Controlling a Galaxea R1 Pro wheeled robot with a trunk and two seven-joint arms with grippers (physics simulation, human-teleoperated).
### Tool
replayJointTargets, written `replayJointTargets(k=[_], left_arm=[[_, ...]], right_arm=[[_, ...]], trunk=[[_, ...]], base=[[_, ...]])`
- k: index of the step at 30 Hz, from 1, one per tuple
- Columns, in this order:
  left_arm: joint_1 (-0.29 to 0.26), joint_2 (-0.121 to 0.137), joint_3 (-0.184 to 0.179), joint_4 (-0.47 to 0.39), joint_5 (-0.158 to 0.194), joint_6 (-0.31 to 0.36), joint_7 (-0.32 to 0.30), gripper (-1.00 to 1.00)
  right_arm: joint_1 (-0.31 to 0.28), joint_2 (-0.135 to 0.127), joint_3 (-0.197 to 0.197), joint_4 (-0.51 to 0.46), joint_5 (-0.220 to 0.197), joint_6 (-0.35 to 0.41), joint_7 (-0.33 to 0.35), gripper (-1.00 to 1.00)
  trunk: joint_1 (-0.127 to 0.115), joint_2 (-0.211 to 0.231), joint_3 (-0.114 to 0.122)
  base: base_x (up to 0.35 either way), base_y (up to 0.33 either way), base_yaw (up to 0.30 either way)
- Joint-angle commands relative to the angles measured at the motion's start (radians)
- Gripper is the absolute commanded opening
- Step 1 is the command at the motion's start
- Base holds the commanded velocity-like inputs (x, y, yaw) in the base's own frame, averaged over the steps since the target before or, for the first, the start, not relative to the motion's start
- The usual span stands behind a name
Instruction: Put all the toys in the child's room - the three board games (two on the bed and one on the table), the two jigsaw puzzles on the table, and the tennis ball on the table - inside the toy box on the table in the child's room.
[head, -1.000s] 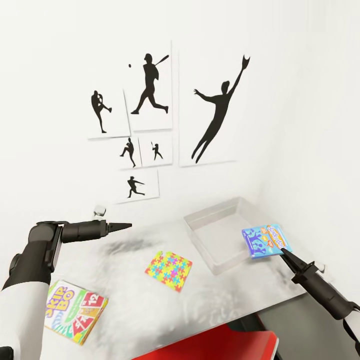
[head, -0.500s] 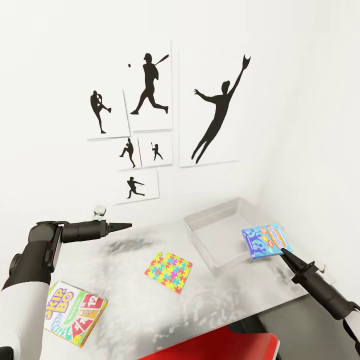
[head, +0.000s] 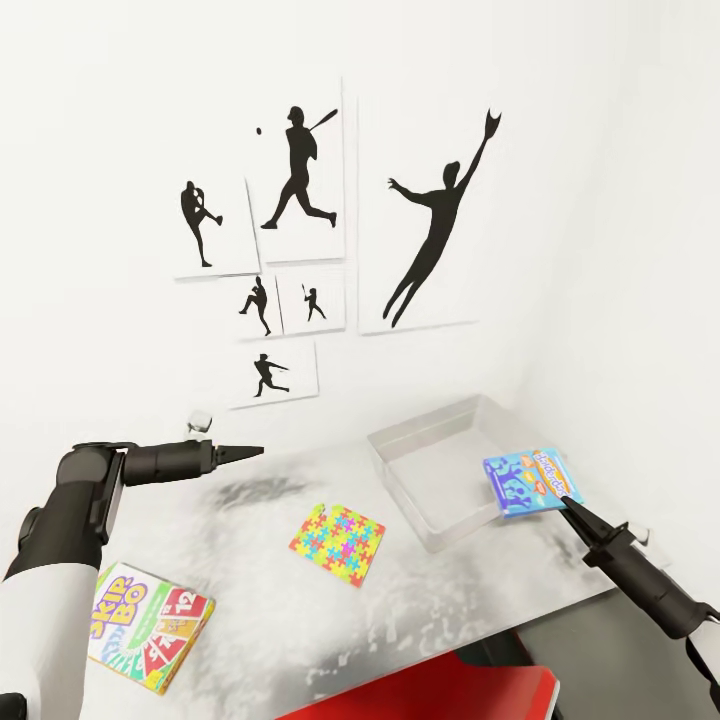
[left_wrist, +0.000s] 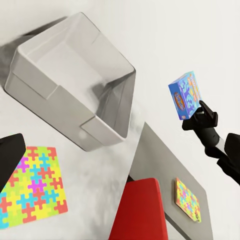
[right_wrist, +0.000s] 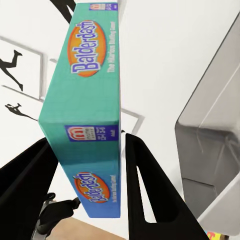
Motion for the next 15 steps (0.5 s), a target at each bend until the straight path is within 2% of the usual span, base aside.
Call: replayJointTargets(k=[1,8,10,13,15], left_arm=[[-0.001,0.000,0.001,-0.001,-0.011,0.010,-0.009,1.00],[-0.001,-0.002,0.001,-0.001,-0.010,0.010,-0.009,1.00],[-0.001,-0.006,0.002,-0.001,-0.011,0.010,-0.009,1.00],[-0.001,-0.008,0.003,-0.001,-0.012,0.010,-0.009,1.00],[-0.001,-0.008,0.002,-0.001,-0.012,0.010,-0.009,1.00]], right_arm=[[-0.001,0.000,0.000,-0.002,-0.005,0.007,-0.004,-1.00],[-0.001,0.000,0.000,-0.034,-0.005,0.019,-0.056,-1.00],[0.000,-0.003,-0.001,-0.042,-0.010,0.037,-0.088,-1.00],[-0.014,-0.009,-0.003,-0.057,-0.010,0.117,-0.135,-1.00],[-0.056,-0.009,-0.007,-0.077,-0.009,0.187,-0.196,-1.00]], trunk=[[0.001,-0.002,-0.002],[0.001,-0.002,-0.002],[0.001,-0.002,-0.002],[0.001,-0.002,-0.002],[0.001,-0.002,-0.002]], base=[[0.000,0.000,0.000],[0.000,0.000,0.000],[0.000,0.000,0.000],[0.000,0.000,0.000],[0.000,0.000,0.000]])
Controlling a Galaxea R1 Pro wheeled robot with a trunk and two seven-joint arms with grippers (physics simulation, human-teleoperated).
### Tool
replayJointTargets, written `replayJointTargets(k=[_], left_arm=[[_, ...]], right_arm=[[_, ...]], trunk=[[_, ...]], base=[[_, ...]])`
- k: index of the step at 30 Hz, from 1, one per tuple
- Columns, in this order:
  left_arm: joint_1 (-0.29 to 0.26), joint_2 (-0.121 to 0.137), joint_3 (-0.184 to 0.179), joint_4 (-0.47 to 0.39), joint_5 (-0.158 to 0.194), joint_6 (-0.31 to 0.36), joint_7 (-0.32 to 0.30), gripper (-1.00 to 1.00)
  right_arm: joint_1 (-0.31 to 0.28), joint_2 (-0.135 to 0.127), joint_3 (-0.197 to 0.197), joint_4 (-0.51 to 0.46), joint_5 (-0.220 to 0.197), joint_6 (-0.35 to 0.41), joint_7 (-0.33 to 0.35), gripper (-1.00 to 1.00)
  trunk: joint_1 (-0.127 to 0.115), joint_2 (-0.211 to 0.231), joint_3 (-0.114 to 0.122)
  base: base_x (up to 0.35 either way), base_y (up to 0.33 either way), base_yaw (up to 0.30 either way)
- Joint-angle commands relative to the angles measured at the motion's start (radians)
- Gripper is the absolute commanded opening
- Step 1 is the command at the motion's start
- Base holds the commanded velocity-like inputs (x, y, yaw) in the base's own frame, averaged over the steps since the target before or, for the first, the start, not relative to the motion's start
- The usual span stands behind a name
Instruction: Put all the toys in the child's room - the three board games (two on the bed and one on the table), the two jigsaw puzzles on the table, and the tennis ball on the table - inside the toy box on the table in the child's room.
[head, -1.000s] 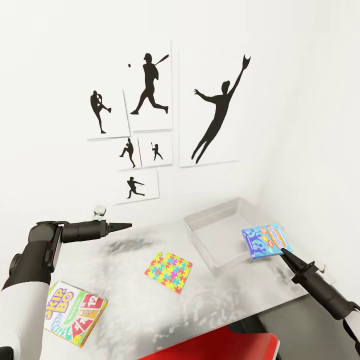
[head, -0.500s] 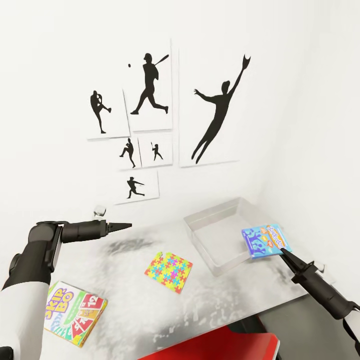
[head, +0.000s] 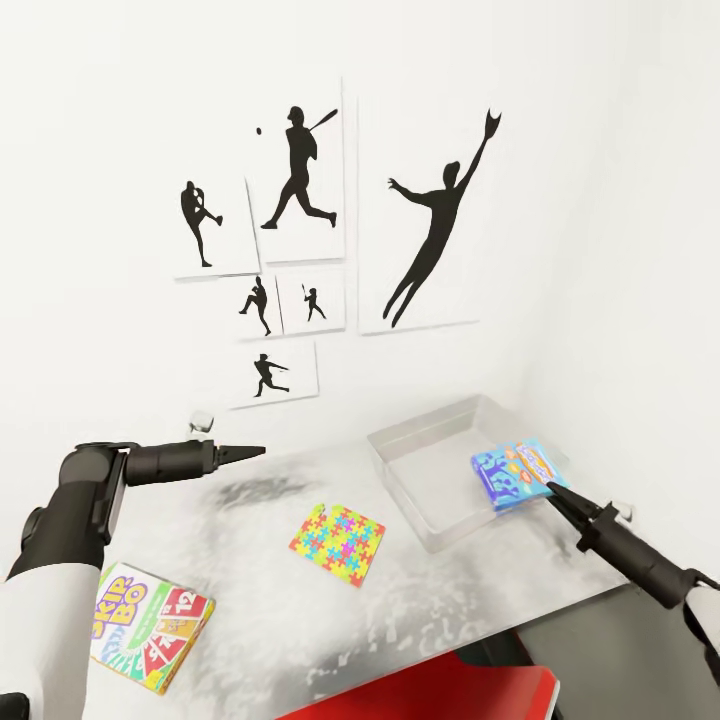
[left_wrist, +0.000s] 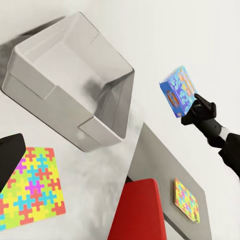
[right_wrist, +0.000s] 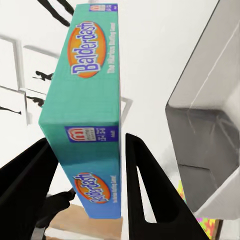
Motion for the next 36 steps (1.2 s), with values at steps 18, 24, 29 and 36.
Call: replayJointTargets(k=[18,24,29,36], left_arm=[[-0.001,-0.001,0.002,-0.001,-0.014,0.010,-0.009,1.00],[-0.001,-0.001,0.002,-0.001,-0.014,0.010,-0.009,1.00],[-0.001,-0.001,0.002,-0.001,-0.014,0.010,-0.009,1.00],[-0.001,-0.001,0.002,0.000,-0.015,0.010,-0.009,1.00]], right_arm=[[-0.324,0.012,-0.002,0.040,-0.011,0.126,-0.434,-1.00],[-0.490,0.047,0.007,0.225,-0.007,0.129,-0.655,-1.00],[-0.632,0.092,0.010,0.396,-0.004,0.132,-0.866,-1.00],[-0.736,0.151,0.010,0.462,-0.001,0.131,-1.036,-1.00]], trunk=[[0.001,-0.002,-0.002],[0.001,-0.002,-0.002],[0.001,-0.002,-0.002],[0.001,-0.002,-0.002]], base=[[0.000,0.000,0.000],[0.000,0.000,0.000],[0.000,0.000,0.000],[0.000,0.000,0.000]])
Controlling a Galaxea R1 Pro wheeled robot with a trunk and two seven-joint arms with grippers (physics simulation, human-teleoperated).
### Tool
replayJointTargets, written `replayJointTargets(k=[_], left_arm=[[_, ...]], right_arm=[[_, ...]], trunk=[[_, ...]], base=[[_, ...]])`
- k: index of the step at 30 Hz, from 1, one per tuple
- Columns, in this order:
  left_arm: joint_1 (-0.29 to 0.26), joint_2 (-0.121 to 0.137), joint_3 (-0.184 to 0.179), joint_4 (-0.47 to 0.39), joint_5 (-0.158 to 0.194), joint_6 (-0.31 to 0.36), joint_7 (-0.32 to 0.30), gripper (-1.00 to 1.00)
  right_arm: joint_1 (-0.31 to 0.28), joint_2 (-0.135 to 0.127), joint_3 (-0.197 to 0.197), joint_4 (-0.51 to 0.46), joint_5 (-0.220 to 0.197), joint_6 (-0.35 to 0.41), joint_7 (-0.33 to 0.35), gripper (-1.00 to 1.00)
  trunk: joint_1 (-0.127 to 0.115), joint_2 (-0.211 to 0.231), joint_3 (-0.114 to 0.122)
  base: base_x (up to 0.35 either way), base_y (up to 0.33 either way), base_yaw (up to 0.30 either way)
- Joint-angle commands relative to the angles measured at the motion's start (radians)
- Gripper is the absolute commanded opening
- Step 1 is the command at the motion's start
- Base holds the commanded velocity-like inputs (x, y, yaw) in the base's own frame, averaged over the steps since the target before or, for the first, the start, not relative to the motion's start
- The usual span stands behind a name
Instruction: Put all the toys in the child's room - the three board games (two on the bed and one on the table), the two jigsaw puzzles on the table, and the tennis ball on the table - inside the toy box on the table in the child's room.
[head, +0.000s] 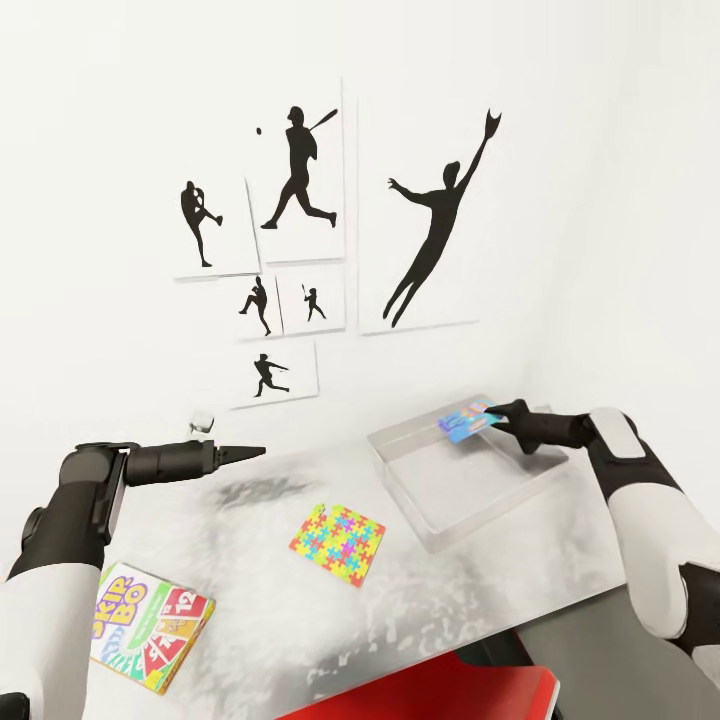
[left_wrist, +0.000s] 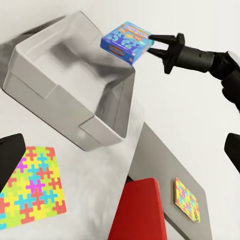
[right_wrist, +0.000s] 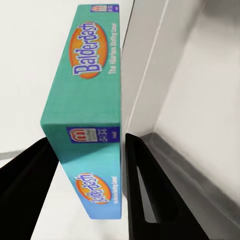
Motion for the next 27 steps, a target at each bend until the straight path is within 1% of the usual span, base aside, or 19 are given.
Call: replayJointTargets(k=[1,4,9,14,22,24,25,26,27], left_arm=[[-0.001,0.000,0.001,-0.001,-0.011,0.010,-0.009,1.00],[-0.001,0.001,0.000,-0.001,-0.010,0.010,-0.009,1.00],[-0.001,0.001,0.000,-0.001,-0.009,0.010,-0.009,1.00],[-0.001,0.001,0.000,-0.001,-0.009,0.010,-0.009,1.00],[0.000,0.006,0.003,-0.005,0.001,0.013,-0.009,1.00],[0.000,0.008,0.006,-0.007,0.015,0.014,-0.009,1.00],[0.001,0.010,0.007,-0.007,0.046,0.015,-0.009,1.00],[0.002,0.010,0.007,-0.008,0.060,0.015,-0.009,1.00],[0.003,0.012,0.007,-0.008,0.093,0.016,-0.009,1.00]], right_arm=[[-0.006,0.003,-0.003,0.001,-0.010,0.004,-0.026,-1.00],[-0.012,0.004,-0.003,0.000,-0.013,0.007,-0.042,-1.00],[-0.014,0.000,-0.003,-0.005,-0.014,0.011,-0.047,-1.00],[-0.013,-0.007,-0.006,-0.008,-0.015,0.060,-0.048,-1.00],[-0.008,-0.013,-0.012,-0.008,-0.018,0.077,-0.047,-1.00],[-0.008,-0.013,-0.012,-0.007,-0.017,0.076,-0.047,-1.00],[-0.007,-0.014,-0.013,-0.007,-0.016,0.076,-0.048,-1.00],[-0.007,-0.014,-0.014,-0.007,-0.016,0.075,-0.048,-1.00],[-0.007,-0.014,-0.014,-0.007,-0.015,0.073,-0.048,-1.00]], trunk=[[0.001,-0.002,-0.002],[0.001,-0.002,-0.002],[0.001,-0.002,-0.002],[0.001,-0.002,-0.002],[0.001,-0.002,-0.002],[0.001,-0.002,-0.002],[0.001,-0.002,-0.002],[0.001,-0.002,-0.002],[0.001,-0.002,-0.002]], base=[[0.000,0.000,0.000],[0.000,0.000,0.000],[0.000,0.000,0.000],[0.000,0.000,0.000],[0.000,0.000,0.000],[0.000,0.000,0.000],[0.000,0.000,0.000],[0.000,0.000,0.000],[0.000,0.000,0.000]])
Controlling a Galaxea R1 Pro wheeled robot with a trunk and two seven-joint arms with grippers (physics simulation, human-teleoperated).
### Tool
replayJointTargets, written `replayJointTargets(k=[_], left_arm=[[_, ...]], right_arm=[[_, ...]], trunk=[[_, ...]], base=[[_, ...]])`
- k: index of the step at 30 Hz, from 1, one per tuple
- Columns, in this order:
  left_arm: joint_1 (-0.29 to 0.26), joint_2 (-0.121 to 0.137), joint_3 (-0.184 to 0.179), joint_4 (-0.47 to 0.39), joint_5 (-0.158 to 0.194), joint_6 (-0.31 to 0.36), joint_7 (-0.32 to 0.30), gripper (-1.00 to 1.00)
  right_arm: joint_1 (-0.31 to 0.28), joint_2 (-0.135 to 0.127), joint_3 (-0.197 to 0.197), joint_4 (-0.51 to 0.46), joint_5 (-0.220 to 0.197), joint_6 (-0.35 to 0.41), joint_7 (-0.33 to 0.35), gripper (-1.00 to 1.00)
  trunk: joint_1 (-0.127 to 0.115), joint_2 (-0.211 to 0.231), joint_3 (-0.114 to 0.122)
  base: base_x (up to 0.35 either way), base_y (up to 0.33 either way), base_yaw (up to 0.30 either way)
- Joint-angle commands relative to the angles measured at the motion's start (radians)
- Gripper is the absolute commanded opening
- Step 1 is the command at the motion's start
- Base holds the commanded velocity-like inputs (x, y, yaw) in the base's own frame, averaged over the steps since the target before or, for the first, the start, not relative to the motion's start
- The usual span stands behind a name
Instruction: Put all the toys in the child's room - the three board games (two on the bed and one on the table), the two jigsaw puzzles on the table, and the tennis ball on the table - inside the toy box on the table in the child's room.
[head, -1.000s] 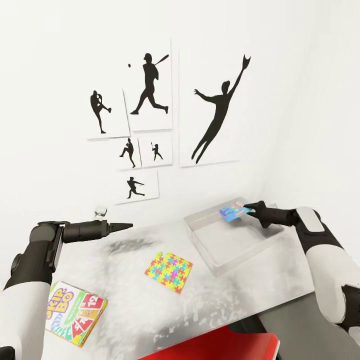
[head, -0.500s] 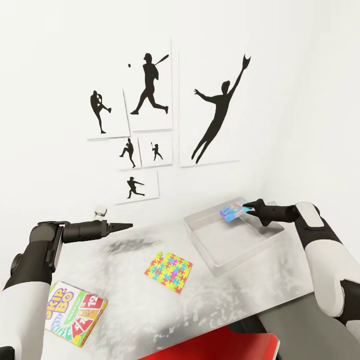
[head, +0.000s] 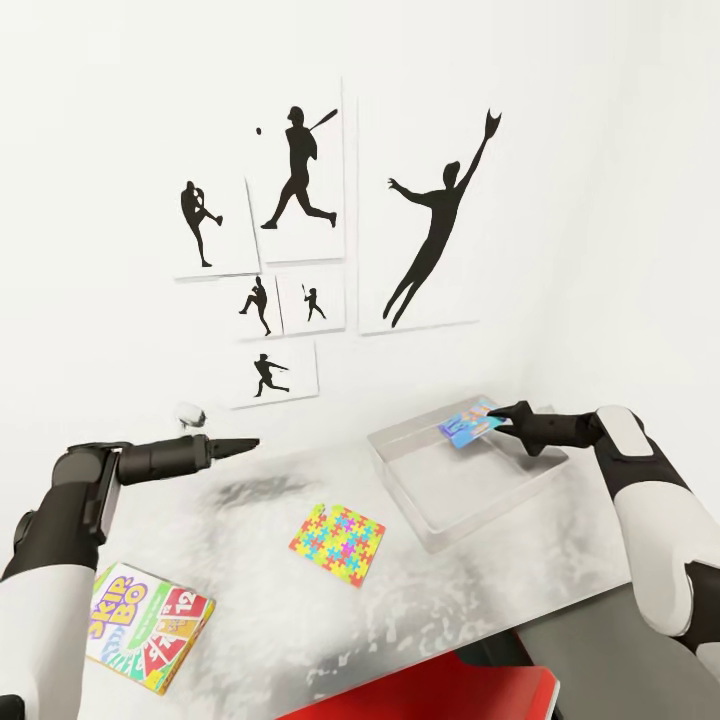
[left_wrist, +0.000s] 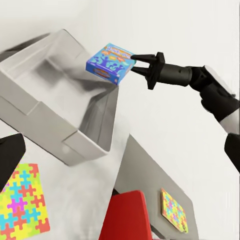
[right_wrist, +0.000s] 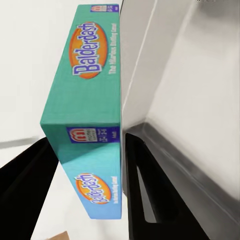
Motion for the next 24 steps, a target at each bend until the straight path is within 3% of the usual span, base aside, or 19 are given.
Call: replayJointTargets(k=[1,3,5,24], left_arm=[[0.001,0.001,0.001,-0.001,0.026,0.010,-0.009,1.00],[0.005,0.001,-0.004,-0.001,0.096,0.012,-0.009,1.00],[0.006,0.001,-0.006,-0.002,0.120,0.012,-0.009,1.00],[0.008,0.001,-0.007,-0.001,0.137,0.012,-0.009,1.00]], right_arm=[[-0.001,0.000,-0.003,0.000,-0.010,0.001,-0.011,-1.00],[-0.001,-0.001,-0.003,0.000,-0.009,-0.003,-0.011,-1.00],[0.000,-0.005,-0.003,0.002,-0.009,-0.004,-0.011,-1.00],[0.001,-0.021,-0.005,0.008,-0.007,-0.009,-0.012,-1.00]], trunk=[[0.001,-0.002,-0.002],[0.001,-0.002,-0.002],[0.001,-0.002,-0.002],[0.001,-0.002,-0.002]], base=[[0.000,0.000,0.000],[0.000,0.000,0.000],[0.000,0.000,0.000],[0.000,0.000,0.000]])
